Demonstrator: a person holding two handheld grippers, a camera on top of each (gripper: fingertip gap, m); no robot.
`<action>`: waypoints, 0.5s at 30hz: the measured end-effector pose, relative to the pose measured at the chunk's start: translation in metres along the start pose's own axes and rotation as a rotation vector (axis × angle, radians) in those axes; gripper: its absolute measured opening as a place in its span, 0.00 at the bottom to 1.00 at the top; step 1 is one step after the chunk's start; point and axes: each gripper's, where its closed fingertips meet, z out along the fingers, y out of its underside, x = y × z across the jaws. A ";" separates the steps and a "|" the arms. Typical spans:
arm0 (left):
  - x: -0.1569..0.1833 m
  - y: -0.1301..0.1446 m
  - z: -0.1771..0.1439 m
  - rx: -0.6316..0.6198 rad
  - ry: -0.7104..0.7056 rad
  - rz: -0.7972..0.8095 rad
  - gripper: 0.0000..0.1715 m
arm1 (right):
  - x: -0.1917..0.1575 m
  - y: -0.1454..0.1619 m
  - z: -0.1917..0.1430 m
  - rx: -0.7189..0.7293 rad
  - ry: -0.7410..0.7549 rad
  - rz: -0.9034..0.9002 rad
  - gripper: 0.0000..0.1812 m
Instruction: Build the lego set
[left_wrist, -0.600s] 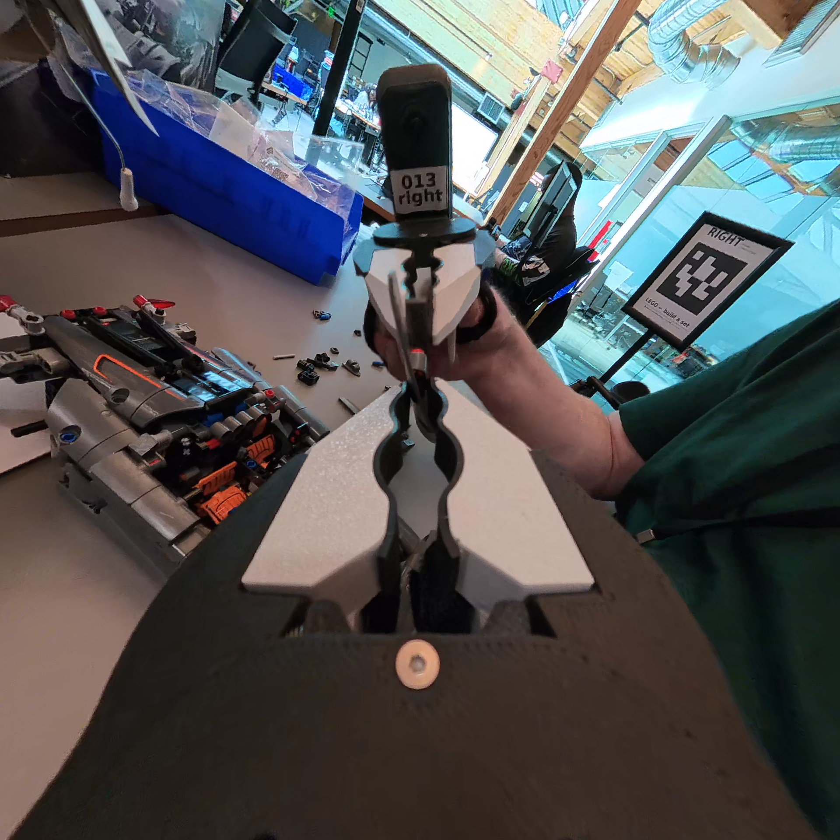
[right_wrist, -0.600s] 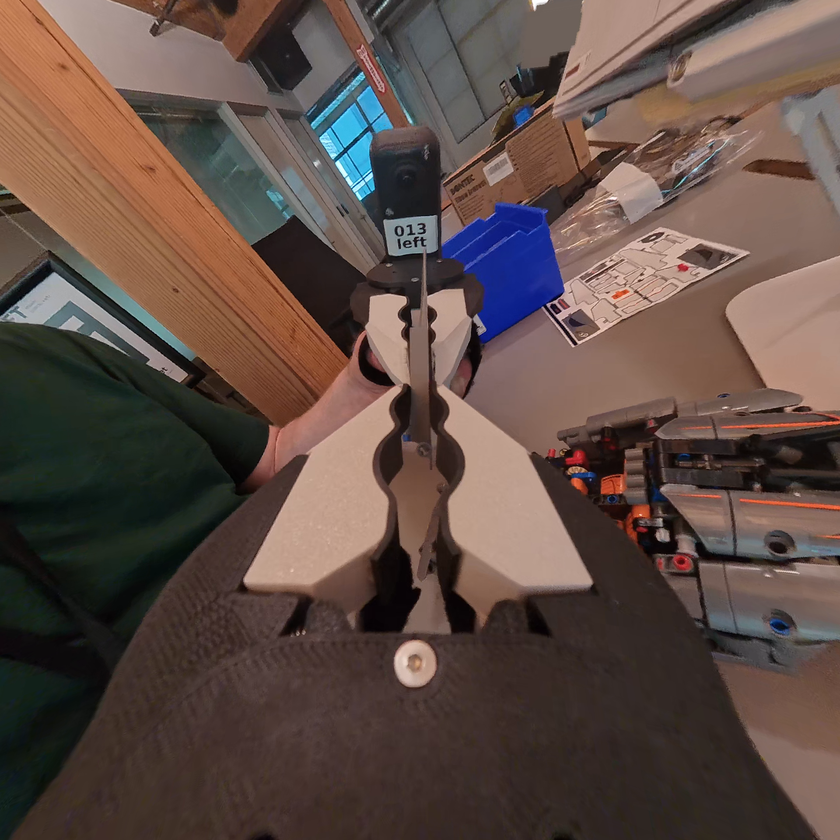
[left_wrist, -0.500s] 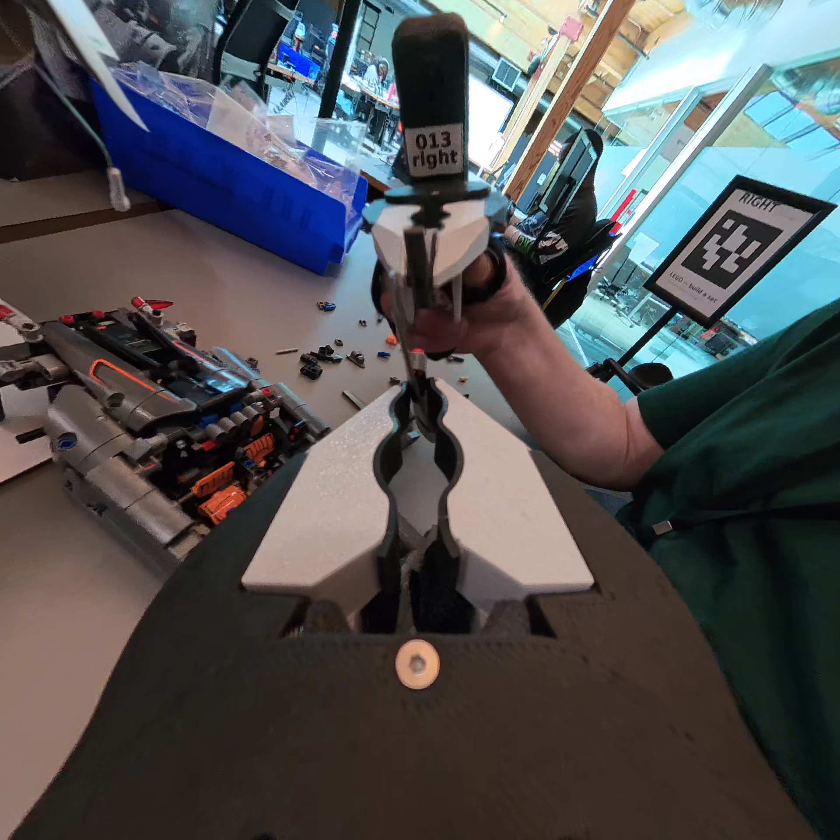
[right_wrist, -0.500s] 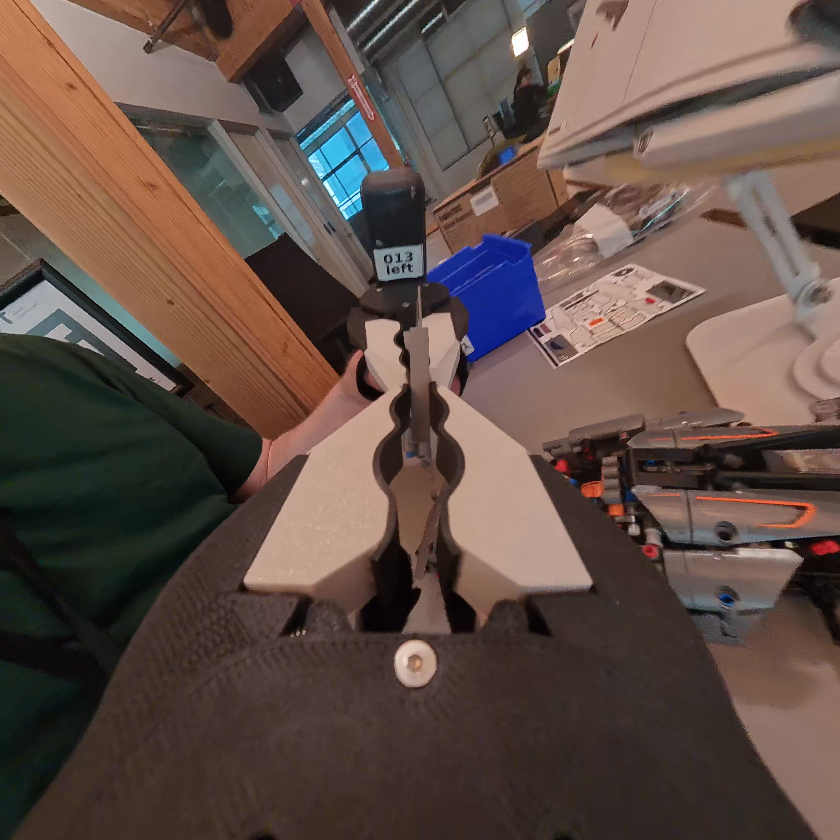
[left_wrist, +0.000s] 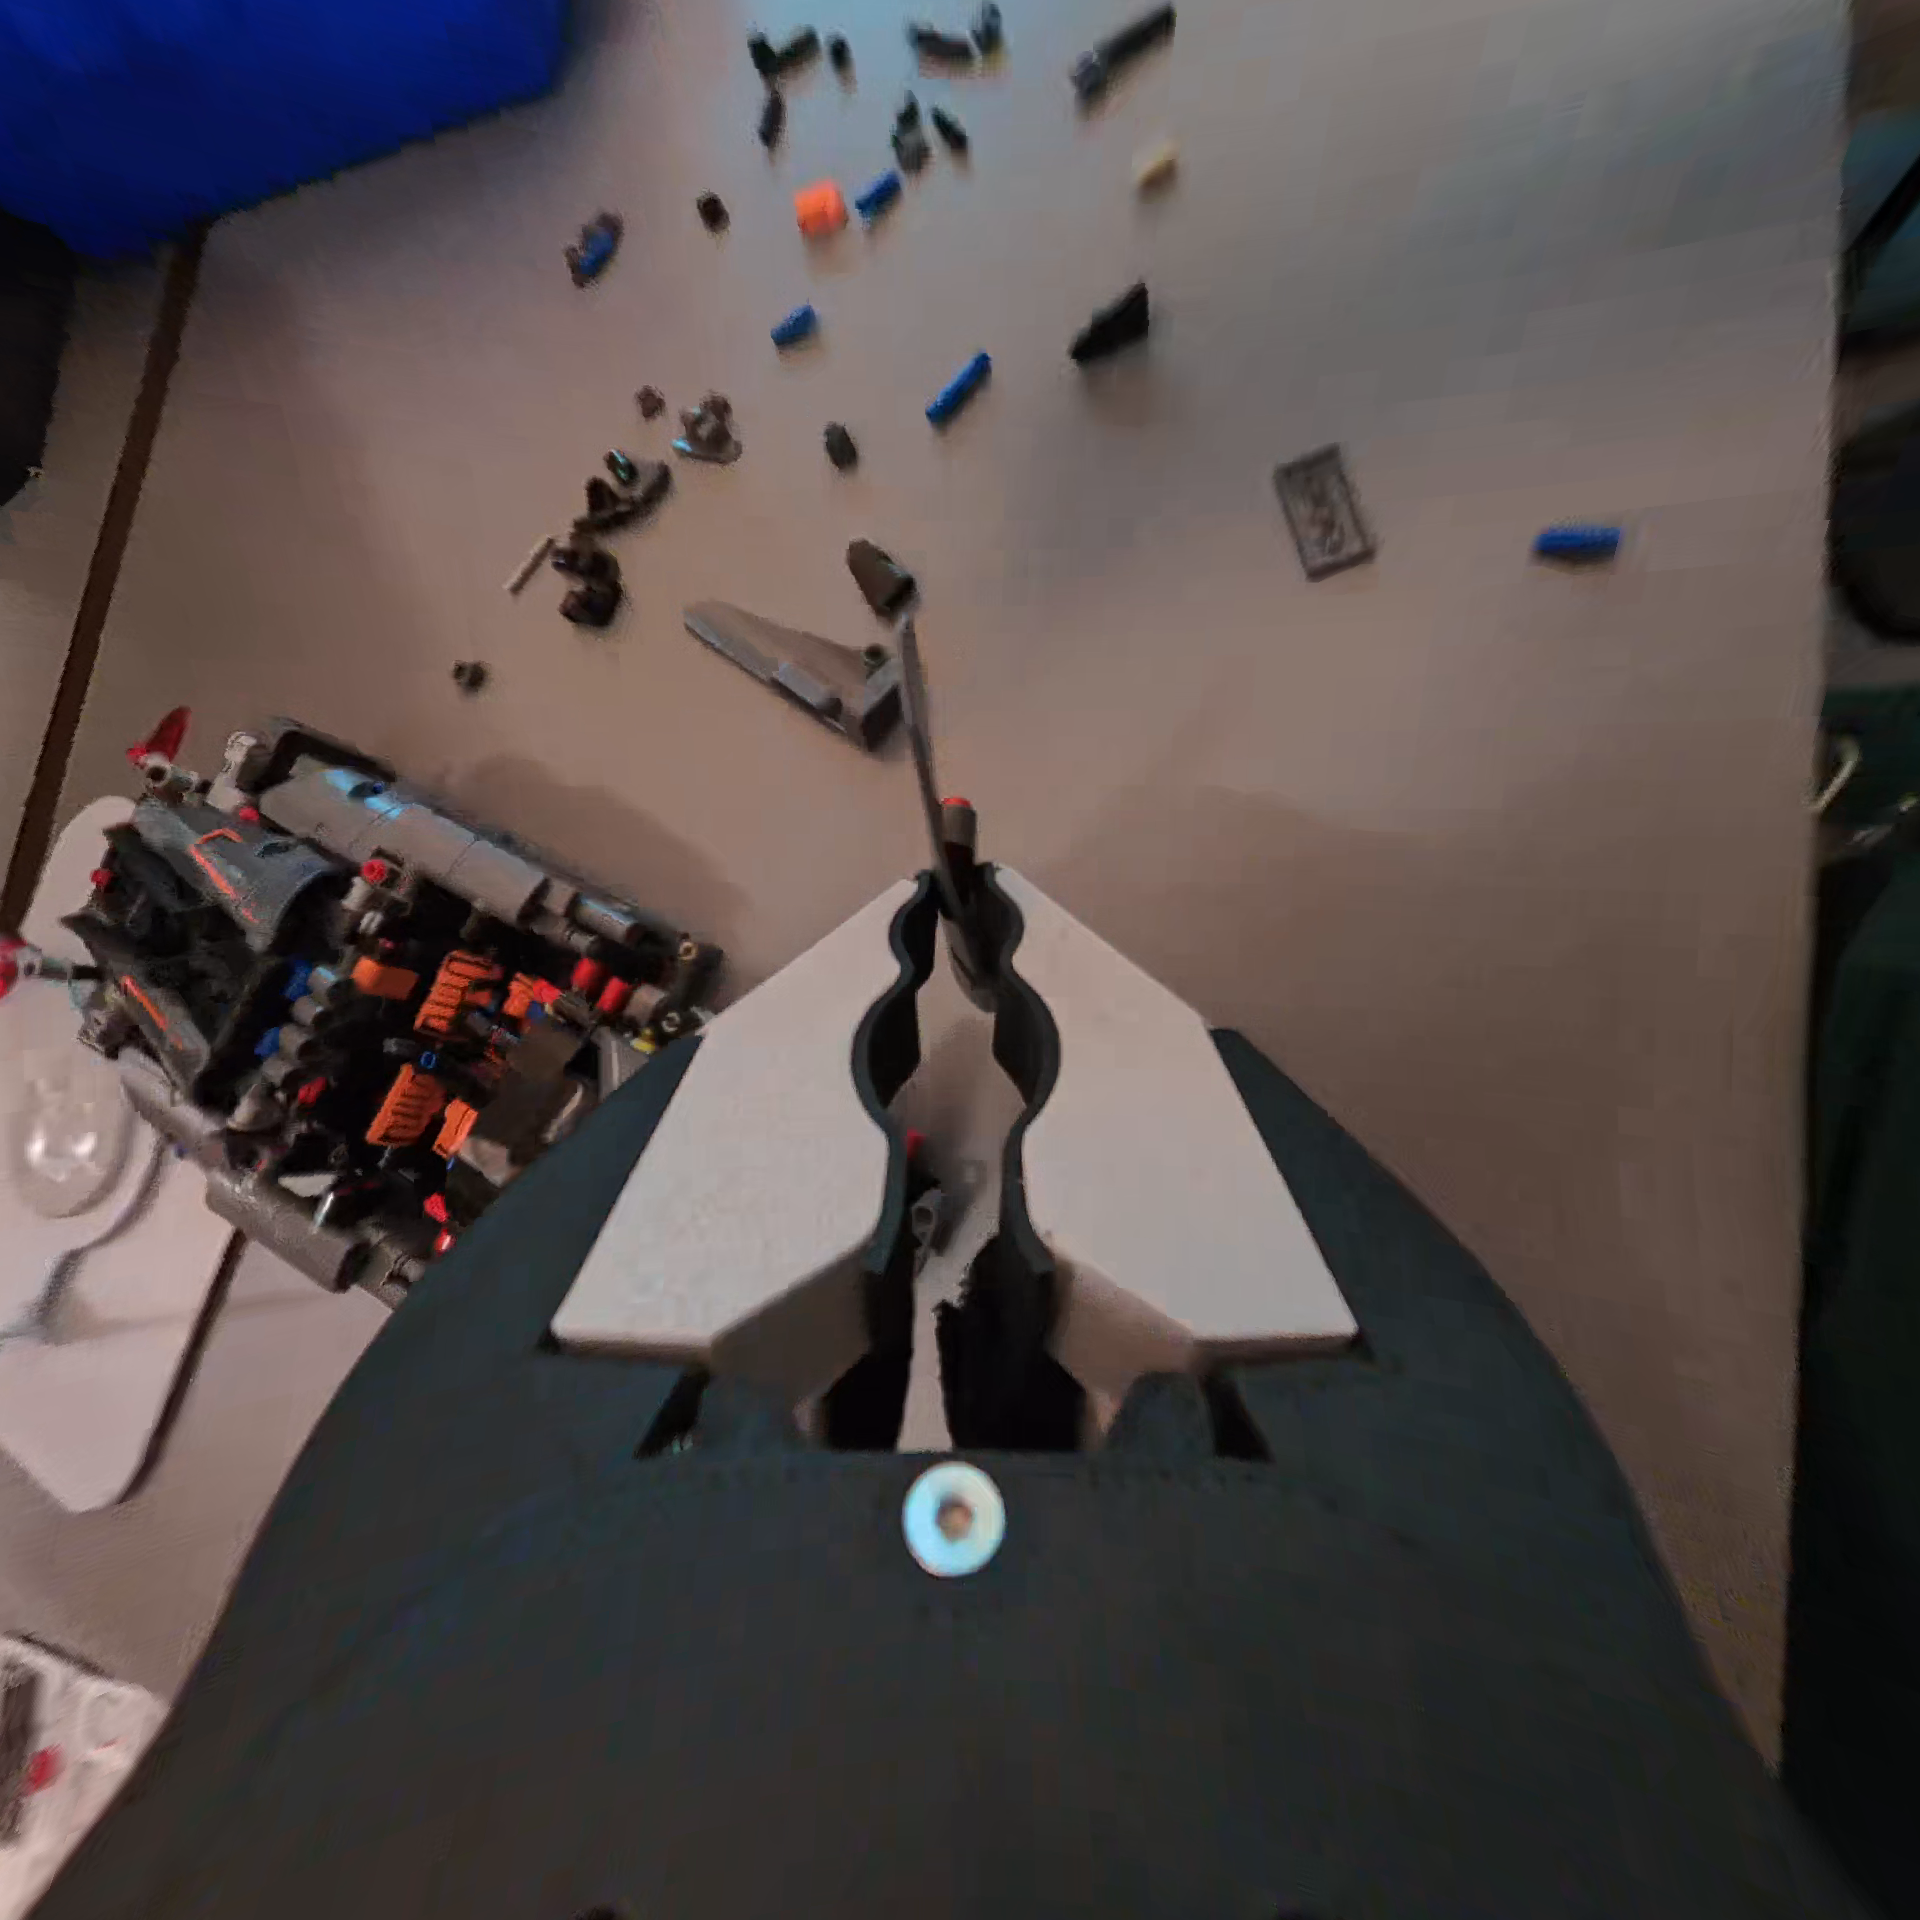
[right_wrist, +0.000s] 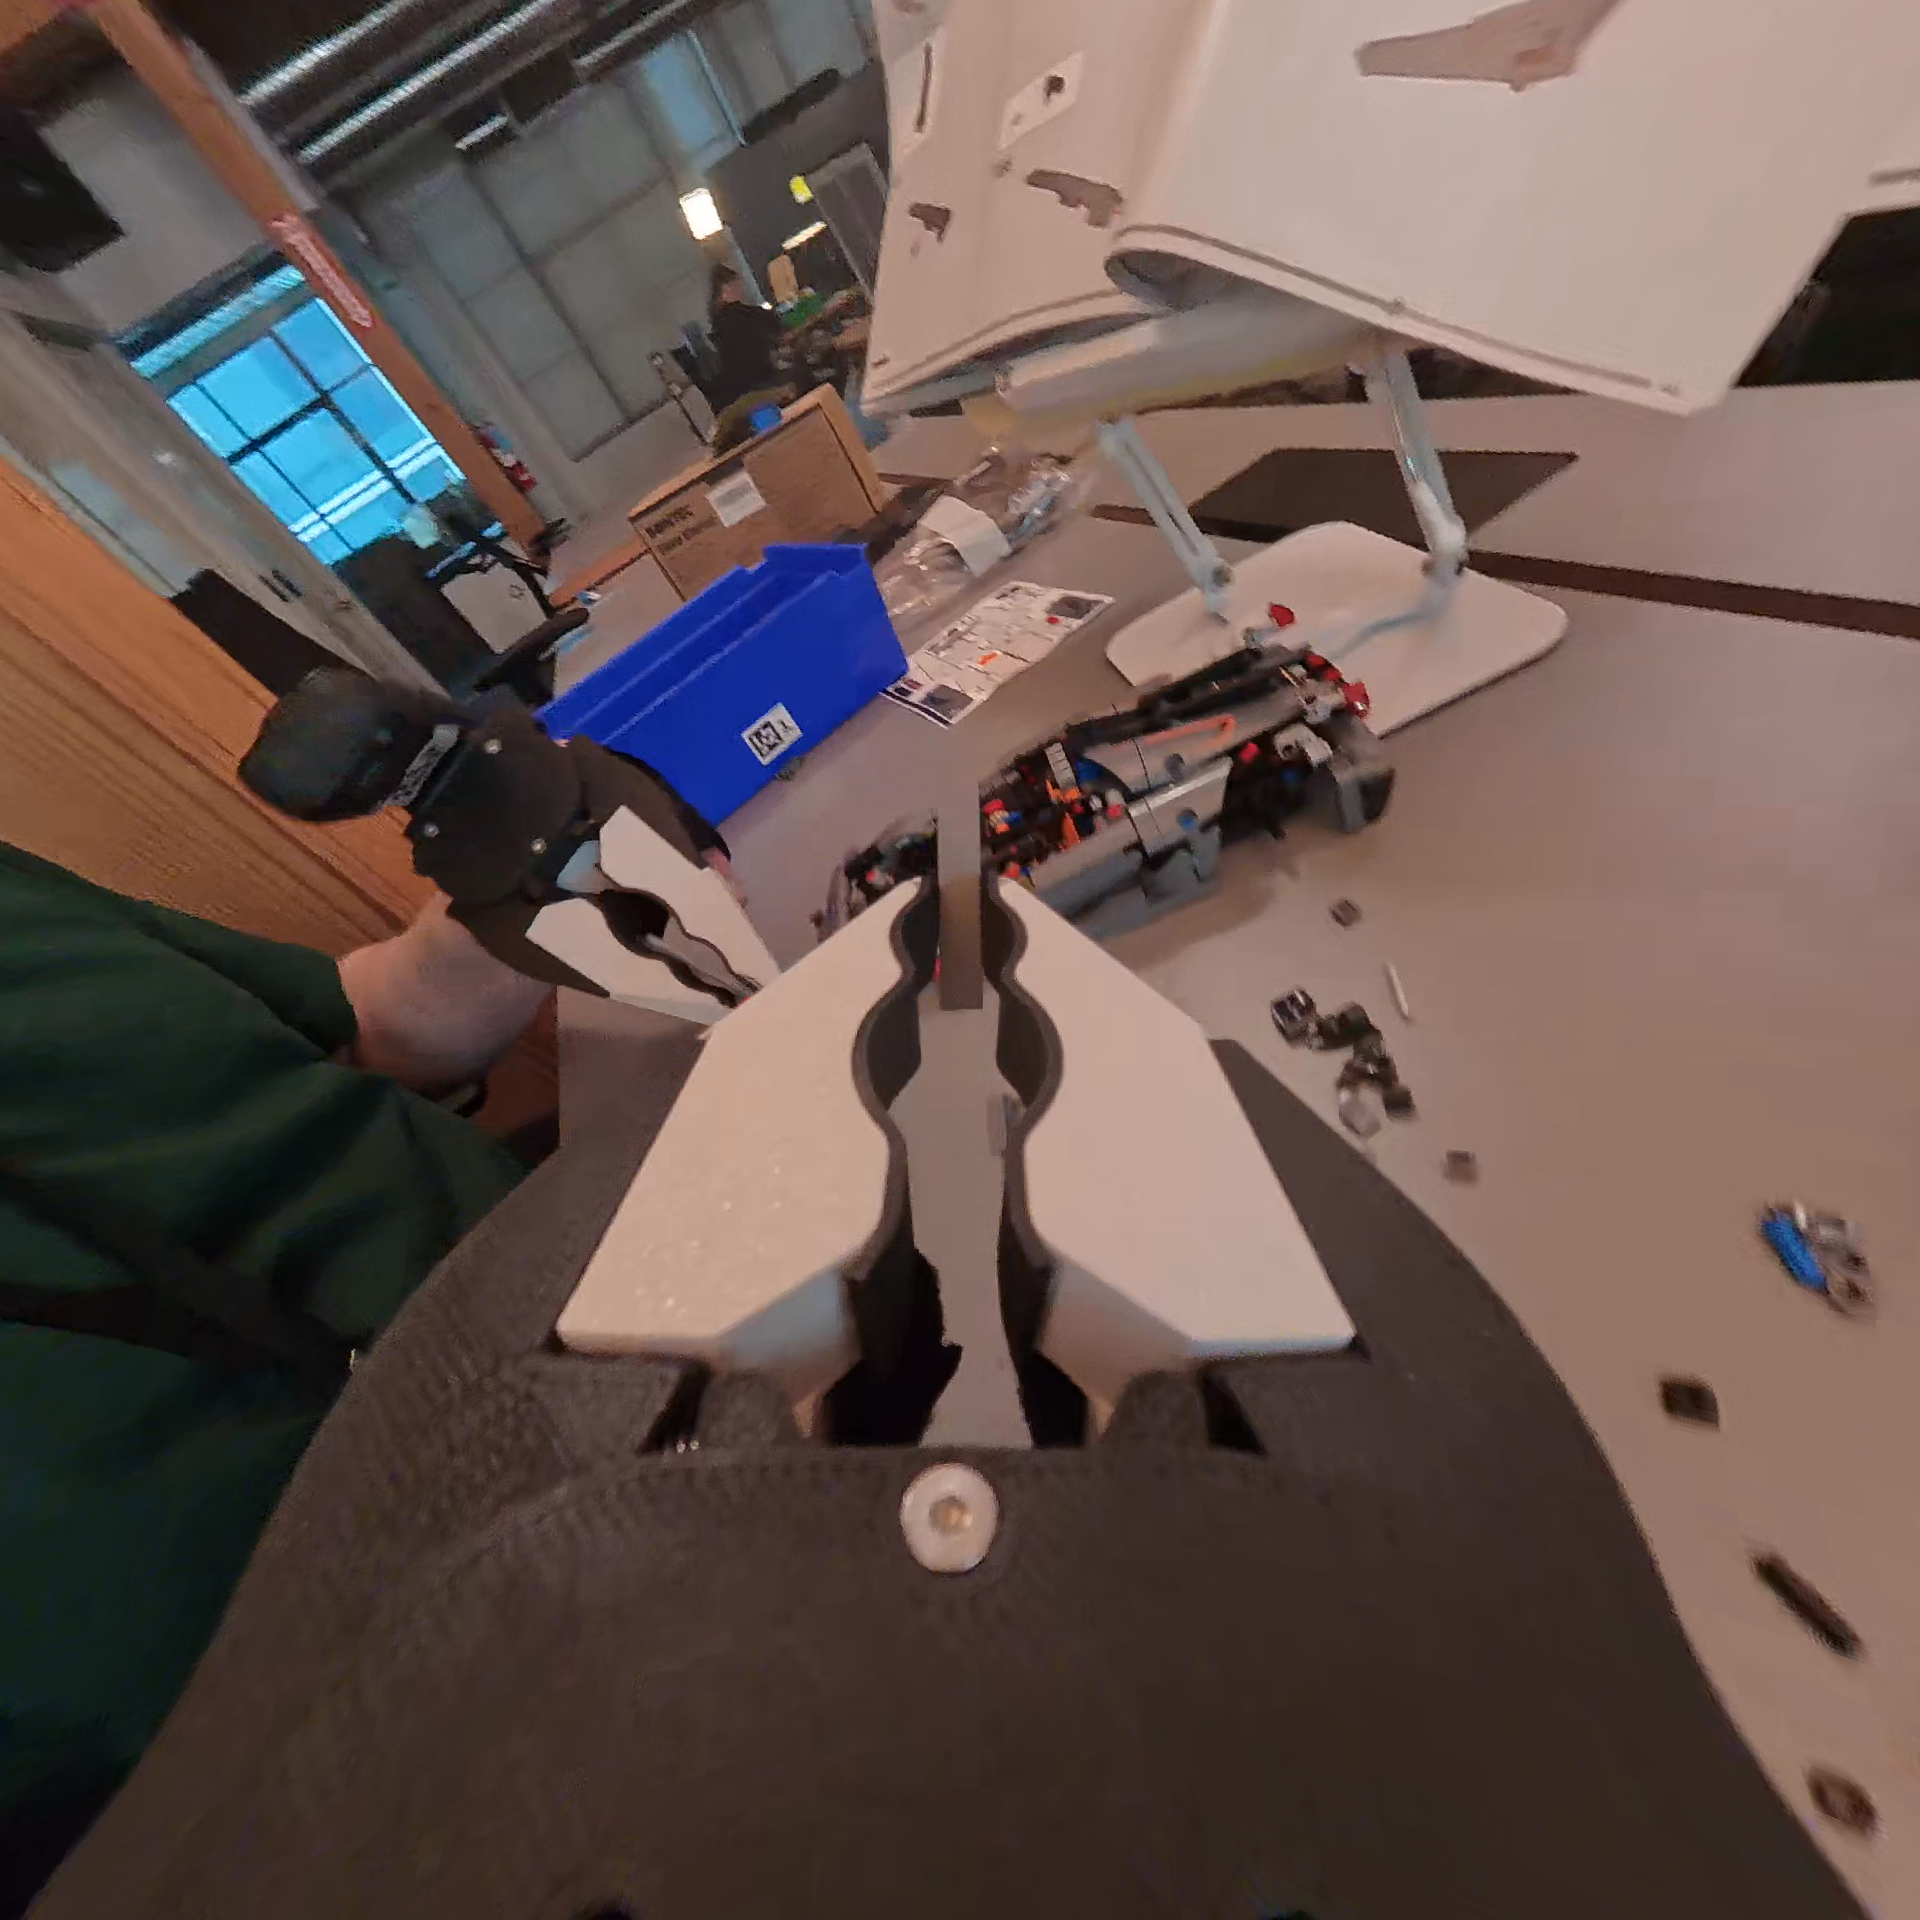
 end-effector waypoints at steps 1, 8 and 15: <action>0.006 0.002 0.007 -0.036 -0.013 0.054 0.03 | 0.001 0.006 -0.006 -0.008 0.017 0.004 0.03; 0.017 0.011 0.040 -0.174 -0.141 0.267 0.04 | 0.001 0.044 -0.020 -0.068 0.056 0.040 0.03; 0.023 0.020 0.053 -0.223 -0.176 0.322 0.06 | -0.002 0.056 -0.019 -0.081 0.047 0.044 0.03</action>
